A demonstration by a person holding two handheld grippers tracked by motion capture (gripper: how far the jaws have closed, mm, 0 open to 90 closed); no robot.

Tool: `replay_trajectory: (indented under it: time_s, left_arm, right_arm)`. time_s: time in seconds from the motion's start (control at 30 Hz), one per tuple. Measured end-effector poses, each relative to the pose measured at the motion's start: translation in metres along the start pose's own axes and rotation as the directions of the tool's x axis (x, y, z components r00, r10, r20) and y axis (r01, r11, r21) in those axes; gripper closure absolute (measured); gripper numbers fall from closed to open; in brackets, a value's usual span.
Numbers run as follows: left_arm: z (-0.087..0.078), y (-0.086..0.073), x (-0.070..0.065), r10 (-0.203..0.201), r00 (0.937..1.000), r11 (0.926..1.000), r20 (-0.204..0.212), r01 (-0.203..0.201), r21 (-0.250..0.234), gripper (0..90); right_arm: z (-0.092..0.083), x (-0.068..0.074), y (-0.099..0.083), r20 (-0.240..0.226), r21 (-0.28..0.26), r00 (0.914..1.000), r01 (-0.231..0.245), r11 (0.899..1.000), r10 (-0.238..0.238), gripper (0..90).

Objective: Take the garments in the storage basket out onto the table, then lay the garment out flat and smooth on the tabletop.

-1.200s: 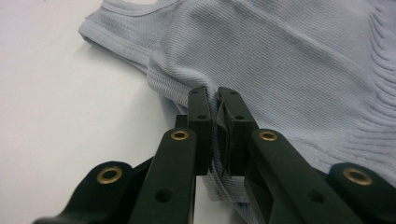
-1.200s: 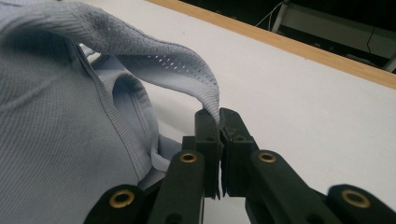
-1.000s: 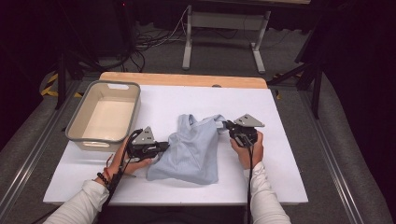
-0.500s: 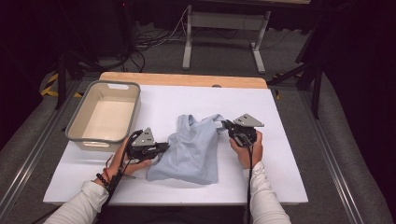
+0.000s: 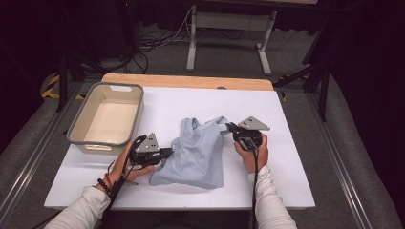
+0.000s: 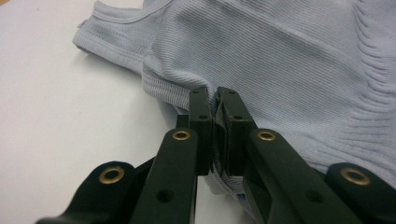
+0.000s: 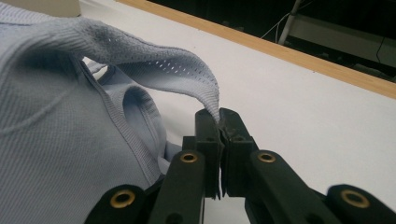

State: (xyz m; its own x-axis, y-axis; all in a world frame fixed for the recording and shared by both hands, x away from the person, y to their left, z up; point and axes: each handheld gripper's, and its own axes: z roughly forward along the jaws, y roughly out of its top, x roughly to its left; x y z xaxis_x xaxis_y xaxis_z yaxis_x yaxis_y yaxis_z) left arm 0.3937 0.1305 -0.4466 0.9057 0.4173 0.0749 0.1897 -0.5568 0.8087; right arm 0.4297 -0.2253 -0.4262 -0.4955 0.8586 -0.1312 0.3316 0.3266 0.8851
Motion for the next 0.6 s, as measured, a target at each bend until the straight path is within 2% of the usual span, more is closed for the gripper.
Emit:
replay_trajectory:
  time_s: [0.23,0.6]
  left_arm:
    - [0.0015,0.0001,-0.0007,0.012,0.9999,0.9999,0.001,-0.012,0.003,85.1]
    - [-0.0004,-0.0008,-0.0032,0.009,0.9999,0.9999,0.008,-0.009,0.005,84.9]
  right_arm:
    - [-0.0009,0.0001,-0.0002,-0.005,-0.003,1.0,0.0,1.0,0.0,87.8]
    - [-0.0015,0.0019,0.0025,-0.017,-0.014,0.9998,0.009,1.0,-0.009,87.8]
